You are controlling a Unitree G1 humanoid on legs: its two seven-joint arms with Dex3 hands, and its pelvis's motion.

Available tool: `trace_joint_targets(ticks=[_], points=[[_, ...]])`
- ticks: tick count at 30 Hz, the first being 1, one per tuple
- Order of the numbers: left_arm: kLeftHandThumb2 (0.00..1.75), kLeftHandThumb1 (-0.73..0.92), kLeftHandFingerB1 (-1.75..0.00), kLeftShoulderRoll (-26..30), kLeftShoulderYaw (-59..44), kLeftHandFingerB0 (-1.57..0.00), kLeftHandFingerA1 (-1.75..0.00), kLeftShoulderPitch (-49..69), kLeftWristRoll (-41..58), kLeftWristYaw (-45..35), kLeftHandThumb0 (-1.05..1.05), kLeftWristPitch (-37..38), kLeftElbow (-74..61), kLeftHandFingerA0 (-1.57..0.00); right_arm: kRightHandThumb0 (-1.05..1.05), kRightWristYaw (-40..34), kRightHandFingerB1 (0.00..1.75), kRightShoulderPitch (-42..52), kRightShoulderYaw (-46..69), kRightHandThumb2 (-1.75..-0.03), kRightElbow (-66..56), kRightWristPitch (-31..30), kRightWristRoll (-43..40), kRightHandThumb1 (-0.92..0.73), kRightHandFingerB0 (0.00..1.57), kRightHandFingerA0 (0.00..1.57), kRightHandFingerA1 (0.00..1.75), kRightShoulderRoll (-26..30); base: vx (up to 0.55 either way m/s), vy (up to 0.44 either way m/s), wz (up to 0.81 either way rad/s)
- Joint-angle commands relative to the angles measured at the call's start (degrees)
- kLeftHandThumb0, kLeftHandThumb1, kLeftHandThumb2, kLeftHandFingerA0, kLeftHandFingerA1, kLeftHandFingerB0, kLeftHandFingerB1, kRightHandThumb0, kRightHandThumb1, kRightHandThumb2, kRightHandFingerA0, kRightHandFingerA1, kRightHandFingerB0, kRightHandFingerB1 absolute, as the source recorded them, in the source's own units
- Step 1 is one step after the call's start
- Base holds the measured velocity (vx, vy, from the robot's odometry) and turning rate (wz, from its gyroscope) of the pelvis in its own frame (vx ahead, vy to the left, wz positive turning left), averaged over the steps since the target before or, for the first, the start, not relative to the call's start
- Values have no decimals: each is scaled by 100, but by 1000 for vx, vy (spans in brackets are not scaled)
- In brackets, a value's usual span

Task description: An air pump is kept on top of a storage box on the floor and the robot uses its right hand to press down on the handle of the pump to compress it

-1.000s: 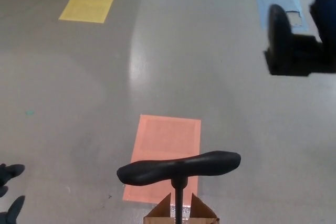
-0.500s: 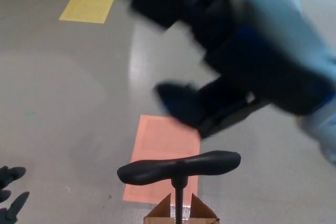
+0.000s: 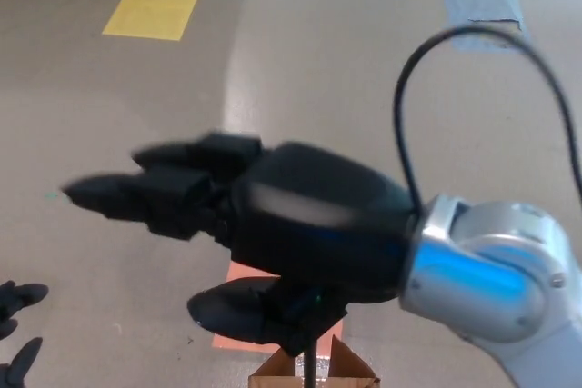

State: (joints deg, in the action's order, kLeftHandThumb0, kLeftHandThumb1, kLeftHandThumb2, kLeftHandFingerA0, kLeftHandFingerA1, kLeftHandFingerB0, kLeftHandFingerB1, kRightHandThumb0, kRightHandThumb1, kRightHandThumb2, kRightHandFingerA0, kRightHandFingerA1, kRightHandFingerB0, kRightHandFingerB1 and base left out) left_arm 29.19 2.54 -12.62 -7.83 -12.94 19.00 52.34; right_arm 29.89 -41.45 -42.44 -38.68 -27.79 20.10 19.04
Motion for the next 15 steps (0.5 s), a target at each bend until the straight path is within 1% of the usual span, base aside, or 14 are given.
trace_joint_targets(ticks=[1,4,5,6,9,11,15], points=[[115,63,-47,102,-155,0,-48,119,206,-385,-33,-28,-237,0,-92,240,14,269,-286,-126,646,-390,464,-92,0,0,14,36,0,0,0],[114,61,-47,147,-119,0,-48,40,56,-377,-33,-7,-171,0,-87,106,18,487,-308,-124,1048,-274,565,-88,0,0,17,-4,0,0,0],[104,75,-38,169,-103,-1,-44,22,12,-363,-71,-7,-167,-8,-86,49,19,578,-285,-123,1115,-219,586,-87,0,0,18,-21,0,0,0],[115,62,-47,180,-70,0,-48,15,-81,-240,-33,70,-147,0,-88,0,17,695,-266,-124,1165,-158,618,-88,0,0,16,-19,0,0,0],[116,63,-47,178,-58,0,-48,-12,-144,-127,-33,200,-126,0,-90,-32,17,844,-202,-124,1271,-20,699,-89,0,0,16,-16,0,0,0],[116,63,-47,187,-85,0,-48,-21,-100,-191,-33,211,-153,0,-89,-44,18,934,-123,-122,1327,72,699,-88,0,0,17,-14,0,0,0],[115,63,-47,180,-77,0,-47,-72,-142,-134,-32,185,-128,0,-90,-139,17,1358,7,-124,1385,154,712,-89,0,0,16,17,0,0,0]])
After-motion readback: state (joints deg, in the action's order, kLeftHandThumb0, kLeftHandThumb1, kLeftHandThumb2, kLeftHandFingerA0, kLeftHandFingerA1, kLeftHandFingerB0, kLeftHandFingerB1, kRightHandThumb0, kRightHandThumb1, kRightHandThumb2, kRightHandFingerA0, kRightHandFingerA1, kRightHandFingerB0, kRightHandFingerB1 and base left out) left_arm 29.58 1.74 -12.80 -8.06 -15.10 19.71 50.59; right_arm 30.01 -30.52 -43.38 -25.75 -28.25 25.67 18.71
